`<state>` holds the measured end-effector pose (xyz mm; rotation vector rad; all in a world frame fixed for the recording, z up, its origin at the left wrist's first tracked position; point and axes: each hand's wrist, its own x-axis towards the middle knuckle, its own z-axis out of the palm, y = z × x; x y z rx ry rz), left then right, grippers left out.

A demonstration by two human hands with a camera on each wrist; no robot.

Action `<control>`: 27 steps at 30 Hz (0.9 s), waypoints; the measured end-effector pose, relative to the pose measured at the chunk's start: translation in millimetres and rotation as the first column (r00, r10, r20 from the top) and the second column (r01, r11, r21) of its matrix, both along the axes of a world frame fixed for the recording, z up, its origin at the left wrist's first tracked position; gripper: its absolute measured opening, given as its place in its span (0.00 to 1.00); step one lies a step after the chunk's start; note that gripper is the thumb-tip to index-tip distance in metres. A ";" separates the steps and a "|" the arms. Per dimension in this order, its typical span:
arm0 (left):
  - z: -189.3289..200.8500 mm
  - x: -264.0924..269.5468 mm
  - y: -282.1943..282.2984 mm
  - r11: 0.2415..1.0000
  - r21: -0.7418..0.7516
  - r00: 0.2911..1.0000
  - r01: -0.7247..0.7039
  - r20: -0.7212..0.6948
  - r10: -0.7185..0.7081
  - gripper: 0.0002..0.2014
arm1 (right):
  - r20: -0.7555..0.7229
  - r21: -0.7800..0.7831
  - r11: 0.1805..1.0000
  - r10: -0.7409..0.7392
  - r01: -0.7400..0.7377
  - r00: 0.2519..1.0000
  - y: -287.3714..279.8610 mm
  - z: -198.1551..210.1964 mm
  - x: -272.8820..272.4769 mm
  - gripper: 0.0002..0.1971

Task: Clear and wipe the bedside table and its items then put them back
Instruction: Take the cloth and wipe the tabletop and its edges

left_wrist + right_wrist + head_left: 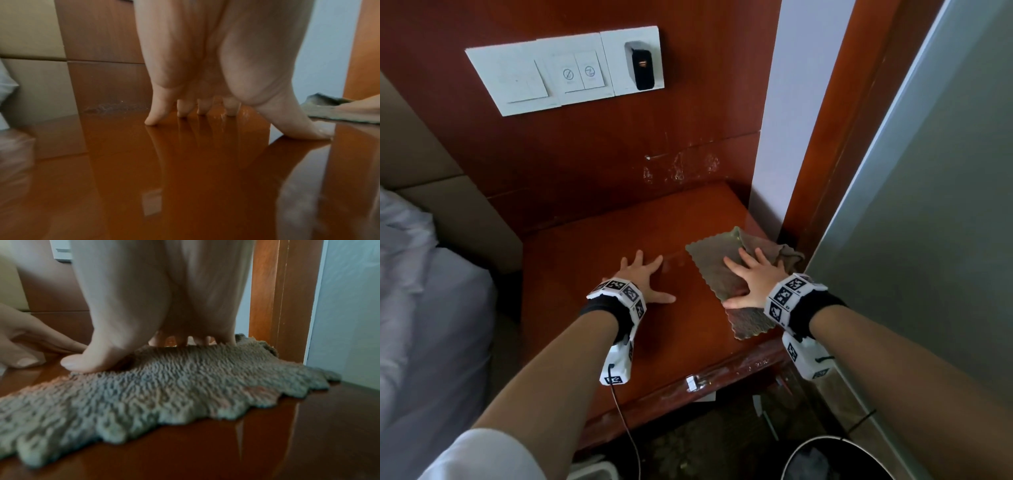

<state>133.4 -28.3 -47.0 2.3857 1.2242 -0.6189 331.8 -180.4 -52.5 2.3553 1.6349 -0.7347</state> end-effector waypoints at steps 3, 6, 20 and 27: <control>1.3 0.9 -1.5 1.000 0.004 1.000 -0.011 0.000 0.011 0.51 | -0.005 0.004 1.000 0.000 0.000 1.000 0.3 -0.3 -0.1 0.49; 4.2 0.7 -5.4 1.000 0.013 1.000 -0.014 0.004 0.014 0.50 | -0.010 0.018 1.000 -0.004 0.004 1.000 -1.5 0.9 -1.5 0.49; -0.5 -25.0 -56.0 0.994 0.106 1.000 0.012 -0.020 -0.010 0.47 | 0.021 0.121 0.993 0.006 -0.008 1.000 -42.6 -8.3 -17.2 0.45; -2.9 -53.4 -105.3 0.987 0.157 0.999 0.029 -0.018 -0.027 0.44 | 0.031 0.248 0.968 0.021 -0.029 0.999 -84.9 -18.5 -35.9 0.39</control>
